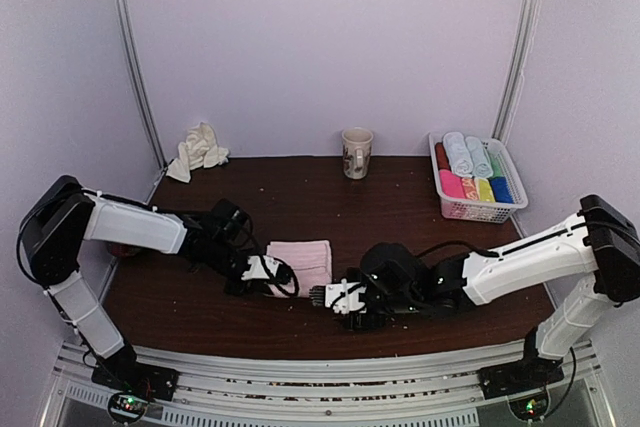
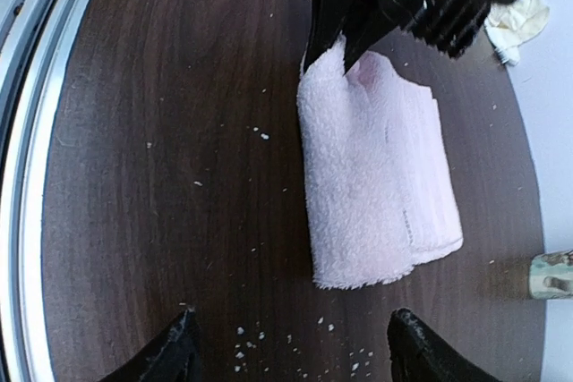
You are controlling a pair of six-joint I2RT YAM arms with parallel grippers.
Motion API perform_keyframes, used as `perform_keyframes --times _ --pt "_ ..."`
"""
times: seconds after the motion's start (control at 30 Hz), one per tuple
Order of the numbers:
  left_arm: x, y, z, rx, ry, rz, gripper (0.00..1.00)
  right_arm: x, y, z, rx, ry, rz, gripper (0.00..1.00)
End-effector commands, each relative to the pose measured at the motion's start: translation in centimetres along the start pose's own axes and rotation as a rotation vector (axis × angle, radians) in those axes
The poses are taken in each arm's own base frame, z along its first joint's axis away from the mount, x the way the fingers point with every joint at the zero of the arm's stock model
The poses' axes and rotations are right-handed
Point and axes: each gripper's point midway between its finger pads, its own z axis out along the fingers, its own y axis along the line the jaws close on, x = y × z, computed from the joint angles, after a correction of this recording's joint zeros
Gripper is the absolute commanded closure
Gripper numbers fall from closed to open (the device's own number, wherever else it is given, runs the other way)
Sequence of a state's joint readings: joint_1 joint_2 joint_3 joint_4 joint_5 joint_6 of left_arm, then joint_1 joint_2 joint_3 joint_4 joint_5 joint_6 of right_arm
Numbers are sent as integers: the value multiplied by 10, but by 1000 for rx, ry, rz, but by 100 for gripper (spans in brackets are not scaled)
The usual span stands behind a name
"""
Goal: Roll the towels
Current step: Roll the towel at the center of the board.
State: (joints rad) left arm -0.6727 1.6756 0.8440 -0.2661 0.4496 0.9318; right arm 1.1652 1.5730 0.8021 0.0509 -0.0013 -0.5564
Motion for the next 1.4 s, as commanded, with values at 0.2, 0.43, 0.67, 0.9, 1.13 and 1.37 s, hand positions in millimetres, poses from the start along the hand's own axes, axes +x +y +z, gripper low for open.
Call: perform_keyframes --times 0.2,0.43,0.67,0.9,1.13,1.37 --pt "35 -38 17 263 66 -209 100 -31 -22 25 297 27 -228 23" --pt "36 -35 17 276 58 -230 100 -30 -29 51 389 107 -279 25" --pt "38 -35 17 280 58 -235 100 -19 -23 74 381 175 -334 30" --pt "38 -34 16 280 50 -238 100 0 -16 91 371 255 -391 39" --pt "38 -36 16 284 51 -238 100 18 -15 103 371 324 -395 56" --pt "37 -37 15 293 45 -228 100 23 -18 105 349 332 -366 74"
